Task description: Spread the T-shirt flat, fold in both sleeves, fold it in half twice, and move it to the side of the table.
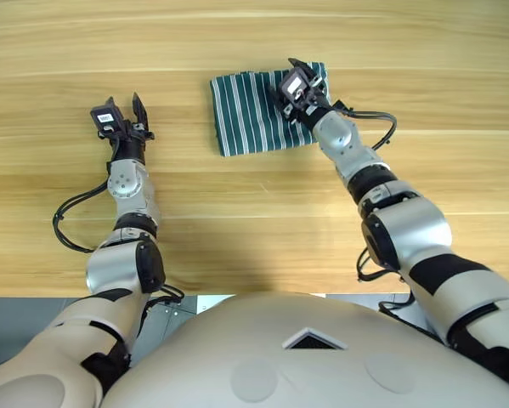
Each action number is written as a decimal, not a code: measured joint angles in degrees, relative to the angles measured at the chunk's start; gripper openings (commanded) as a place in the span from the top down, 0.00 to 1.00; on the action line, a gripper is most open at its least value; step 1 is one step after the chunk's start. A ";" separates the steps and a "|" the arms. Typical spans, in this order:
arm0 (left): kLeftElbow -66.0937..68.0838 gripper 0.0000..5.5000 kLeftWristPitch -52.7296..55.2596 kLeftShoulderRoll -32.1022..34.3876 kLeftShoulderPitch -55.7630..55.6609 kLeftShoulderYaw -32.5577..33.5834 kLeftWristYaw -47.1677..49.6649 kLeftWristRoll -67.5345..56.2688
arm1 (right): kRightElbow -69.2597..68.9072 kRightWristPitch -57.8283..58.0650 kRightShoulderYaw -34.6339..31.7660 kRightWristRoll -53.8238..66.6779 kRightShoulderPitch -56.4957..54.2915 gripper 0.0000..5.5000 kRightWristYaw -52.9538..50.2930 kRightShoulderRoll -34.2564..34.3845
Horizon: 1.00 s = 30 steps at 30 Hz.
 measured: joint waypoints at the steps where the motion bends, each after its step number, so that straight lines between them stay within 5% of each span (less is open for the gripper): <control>1: 0.00 0.52 0.00 -0.01 0.00 0.01 0.00 0.01 | 0.36 2.20 -1.53 1.33 -0.48 0.45 1.17 0.36; 8: 0.11 0.52 -0.42 -0.81 -0.20 -0.82 0.05 0.68 | 1.92 14.84 -10.65 7.55 -3.93 0.45 -3.96 -0.69; 20: -0.93 0.52 -3.53 -1.62 1.31 -0.73 2.66 1.07 | 2.40 19.68 -34.25 18.80 6.56 0.45 -33.20 -26.91; 30: -3.37 0.52 -5.26 -1.64 3.64 0.62 6.27 1.18 | 1.25 19.42 -41.44 20.63 9.84 0.45 -38.97 -28.47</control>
